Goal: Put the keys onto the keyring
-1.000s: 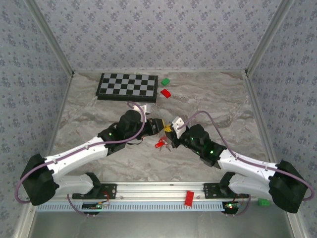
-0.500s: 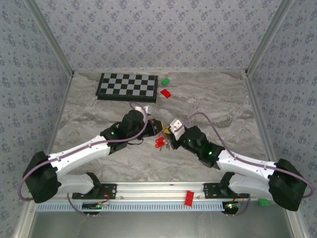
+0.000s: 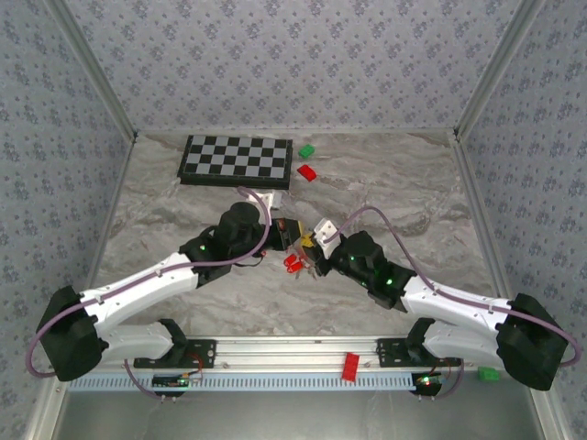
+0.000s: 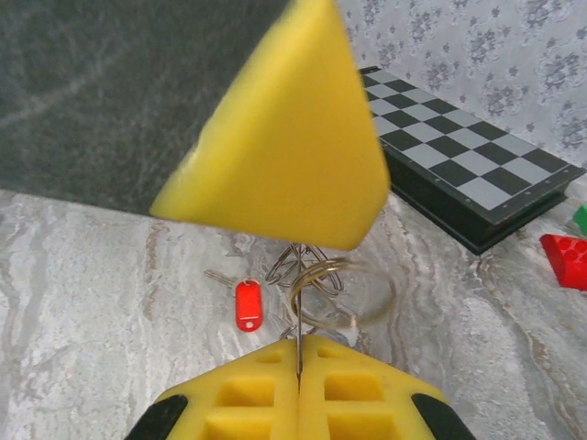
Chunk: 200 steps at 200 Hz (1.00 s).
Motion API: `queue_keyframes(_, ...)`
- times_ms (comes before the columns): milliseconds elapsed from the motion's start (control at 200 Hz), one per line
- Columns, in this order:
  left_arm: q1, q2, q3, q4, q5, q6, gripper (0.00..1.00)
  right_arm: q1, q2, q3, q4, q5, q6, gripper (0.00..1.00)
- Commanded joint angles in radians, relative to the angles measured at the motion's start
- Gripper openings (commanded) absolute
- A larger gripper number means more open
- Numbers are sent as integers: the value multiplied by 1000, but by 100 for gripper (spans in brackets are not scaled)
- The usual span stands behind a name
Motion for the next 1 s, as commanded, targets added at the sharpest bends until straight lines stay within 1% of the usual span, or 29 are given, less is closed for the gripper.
queue_keyframes(0,-2,-13,11,49,24,69,0,-12,-14,29,31,-26,26,0)
queue_keyframes(200,-3,-11,-20,53,33,75,0,-28,-26,22,36,-12,34,0)
queue_keyframes(290,-4,-28,-25,31,16,80,0,-28,-31,17,39,-15,29,0)
queue_keyframes(325,-3,-40,-26,21,5,85,2,-29,-34,16,37,-20,31,0)
queue_keyframes(350,-3,-49,-26,11,-4,93,5,-32,-36,15,36,-29,35,0)
queue_keyframes(400,-3,-69,-25,-8,-20,106,16,-41,-40,10,41,-47,49,0)
queue_keyframes(470,-3,-94,-26,-36,-48,121,24,-55,-45,1,55,-63,60,0)
queue_keyframes(560,-3,-116,-34,-57,-82,131,29,-73,-45,-3,68,-77,78,0)
queue_keyframes(595,-4,-119,-38,-64,-98,127,32,-72,-45,-9,84,-63,77,0)
queue_keyframes(645,-2,-119,-37,-65,-109,122,33,-72,-45,-13,94,-46,69,0)
queue_keyframes(710,1,-112,-28,-72,-113,120,35,-63,-42,-12,89,14,46,0)
queue_keyframes(825,8,-108,-7,-97,-123,127,35,-48,-32,12,36,181,-19,0)
queue_keyframes(905,11,-121,-9,-105,-132,131,36,-20,-10,38,-3,311,-92,0)
queue_keyframes(995,20,-156,-27,-119,-157,128,36,-7,63,84,-61,371,-126,0)
